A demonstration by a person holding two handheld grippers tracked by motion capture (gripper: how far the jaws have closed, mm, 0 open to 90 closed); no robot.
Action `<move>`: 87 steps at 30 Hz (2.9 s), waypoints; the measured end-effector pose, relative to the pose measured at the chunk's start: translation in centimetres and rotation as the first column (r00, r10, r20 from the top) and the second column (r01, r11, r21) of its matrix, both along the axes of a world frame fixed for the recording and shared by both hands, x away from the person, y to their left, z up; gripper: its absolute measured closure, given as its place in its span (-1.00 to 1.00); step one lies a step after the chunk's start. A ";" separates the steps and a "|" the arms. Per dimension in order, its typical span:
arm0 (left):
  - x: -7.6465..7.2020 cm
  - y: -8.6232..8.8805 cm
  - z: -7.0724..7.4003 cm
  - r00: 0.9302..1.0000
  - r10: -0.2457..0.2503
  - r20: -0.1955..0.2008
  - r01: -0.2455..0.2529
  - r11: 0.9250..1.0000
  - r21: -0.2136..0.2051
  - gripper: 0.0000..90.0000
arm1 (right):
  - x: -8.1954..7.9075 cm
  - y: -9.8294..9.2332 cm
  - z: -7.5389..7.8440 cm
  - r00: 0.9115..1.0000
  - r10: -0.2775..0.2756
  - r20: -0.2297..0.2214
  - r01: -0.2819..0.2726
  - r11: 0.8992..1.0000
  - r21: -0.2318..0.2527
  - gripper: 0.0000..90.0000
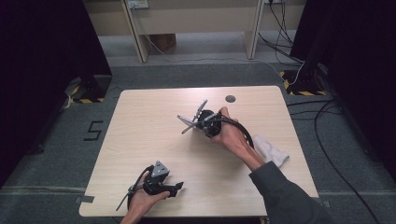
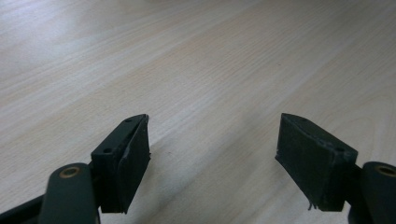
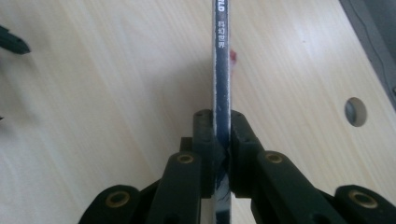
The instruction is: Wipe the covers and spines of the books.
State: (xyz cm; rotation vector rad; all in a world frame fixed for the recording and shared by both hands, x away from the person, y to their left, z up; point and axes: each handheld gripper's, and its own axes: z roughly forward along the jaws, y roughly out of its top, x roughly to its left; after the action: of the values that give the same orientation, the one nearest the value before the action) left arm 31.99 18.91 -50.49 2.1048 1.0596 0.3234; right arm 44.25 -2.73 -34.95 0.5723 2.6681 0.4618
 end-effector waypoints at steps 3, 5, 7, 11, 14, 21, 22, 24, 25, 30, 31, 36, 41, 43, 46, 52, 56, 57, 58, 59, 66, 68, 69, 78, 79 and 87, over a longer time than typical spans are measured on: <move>0.0 0.1 0.0 1.000 0.006 0.001 -0.006 1.000 -0.001 -0.44 | -0.4 0.2 -0.6 0.999 0.011 -0.037 -0.010 1.000 0.022 0.87; 0.1 0.3 0.0 1.000 0.011 -0.001 -0.011 1.000 0.000 -0.44 | -0.6 0.2 -1.3 0.998 0.017 -0.061 -0.015 0.999 0.029 0.87; 0.2 0.5 0.0 1.000 0.017 -0.001 -0.017 1.000 0.000 -0.44 | -0.7 0.2 -2.0 0.996 0.027 -0.083 -0.023 0.999 0.048 0.87; 0.2 0.8 -0.1 1.000 0.026 0.000 -0.026 1.000 -0.002 -0.44 | -0.9 0.1 -3.1 0.992 0.028 -0.124 -0.018 0.996 0.083 0.87; 0.2 0.8 -0.1 1.000 0.026 -0.003 -0.026 1.000 -0.002 -0.44 | -1.0 -0.1 -4.4 0.987 0.029 -0.157 -0.012 0.994 0.111 0.87; 0.2 0.7 -0.1 1.000 0.022 -0.004 -0.022 1.000 0.004 -0.44 | -1.6 -0.3 -6.8 0.976 0.045 -0.212 -0.009 0.985 0.170 0.83; 0.2 0.7 -0.1 1.000 0.023 -0.003 -0.023 1.000 0.003 -0.44 | -1.7 -0.3 -7.0 0.974 0.041 -0.221 -0.002 0.985 0.175 0.82; 0.2 0.7 -0.1 1.000 0.024 -0.002 -0.024 1.000 0.003 -0.44 | -1.9 -0.3 -7.6 0.970 0.040 -0.238 0.004 0.983 0.183 0.79; 0.2 0.7 -0.1 1.000 0.023 -0.001 -0.023 1.000 0.002 -0.44 | -2.0 -0.3 -7.9 0.967 0.042 -0.250 0.006 0.982 0.189 0.76; 0.1 0.8 0.0 1.000 0.025 -0.003 -0.025 1.000 0.001 -0.44 | -2.4 -0.1 -9.2 0.961 0.054 -0.273 0.006 0.977 0.214 0.70; 0.1 0.8 0.0 1.000 0.026 -0.001 -0.026 1.000 0.001 -0.44 | -2.5 -0.1 -9.4 0.959 0.054 -0.277 0.008 0.976 0.217 0.67; 0.2 0.8 0.0 1.000 0.027 -0.003 -0.027 1.000 0.002 -0.44 | -2.8 0.0 -10.7 0.953 0.058 -0.298 0.017 0.970 0.243 0.55; 0.2 0.8 -0.1 1.000 0.028 -0.005 -0.028 1.000 0.004 -0.44 | -3.4 0.0 -11.6 0.954 0.046 -0.297 0.035 0.964 0.264 0.44; 0.2 0.8 -0.1 1.000 0.029 -0.007 -0.029 1.000 0.006 -0.44 | -3.5 -0.1 -11.9 0.954 0.042 -0.297 0.043 0.961 0.273 0.39; 0.2 0.8 -0.1 1.000 0.029 -0.006 -0.029 1.000 0.006 -0.44 | -3.7 -0.2 -12.2 0.952 0.044 -0.303 0.050 0.954 0.294 0.31; 0.2 0.7 -0.1 1.000 0.025 -0.005 -0.025 1.000 0.011 -0.44 | -4.2 -0.6 -12.7 0.947 0.064 -0.315 0.053 0.935 0.350 0.14; 0.1 0.5 -0.1 1.000 0.020 0.000 -0.020 1.000 0.010 -0.44 | -4.1 -1.4 -12.5 0.956 0.047 -0.290 0.073 0.919 0.387 0.07; 0.1 0.5 -0.1 1.000 0.019 0.002 -0.019 1.000 0.012 -0.44 | -3.9 -1.8 -12.3 0.959 0.039 -0.281 0.082 0.910 0.406 0.07; 0.1 0.4 -0.1 1.000 0.018 0.002 -0.018 1.000 0.013 -0.44 | -3.7 -2.2 -11.9 0.961 0.023 -0.277 0.098 0.905 0.413 0.06; 0.1 0.4 -0.1 1.000 0.016 0.002 -0.016 1.000 0.013 -0.44 | -3.6 -2.6 -11.7 0.963 0.004 -0.268 0.112 0.902 0.417 0.06; 0.0 0.1 -0.2 1.000 0.004 0.004 -0.004 1.000 0.017 -0.44 | -2.0 -5.8 -11.3 0.977 -0.108 -0.182 0.175 0.898 0.404 -0.02; 0.0 0.0 -0.2 1.000 0.000 0.006 0.000 1.000 0.021 -0.44 | -1.5 -6.7 -11.4 0.975 -0.151 -0.165 0.206 0.893 0.400 -0.05; 0.0 0.0 -0.2 1.000 0.000 0.006 0.000 1.000 0.021 -0.44 | -1.5 -6.7 -11.4 0.975 -0.151 -0.165 0.206 0.893 0.400 -0.05; 0.2 -0.7 -0.3 1.000 -0.010 0.011 0.010 1.000 0.006 -0.43 | 0.0 -9.8 -12.1 0.946 -0.275 -0.172 0.321 0.868 0.379 -0.14; 0.2 -0.9 -0.3 1.000 -0.012 0.012 0.012 1.000 0.007 -0.43 | 0.1 -10.0 -12.2 0.941 -0.288 -0.177 0.335 0.865 0.375 -0.15; 1.0 -2.7 -0.5 0.999 -0.039 0.008 0.039 0.999 0.004 -0.42 | 1.1 -11.4 -13.7 0.920 -0.329 -0.211 0.386 0.853 0.351 -0.19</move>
State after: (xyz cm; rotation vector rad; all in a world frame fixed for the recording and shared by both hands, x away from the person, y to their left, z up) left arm 33.01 16.24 -50.96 2.1234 1.0132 0.3149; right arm 45.39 -14.17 -48.63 1.2404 2.5187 0.8697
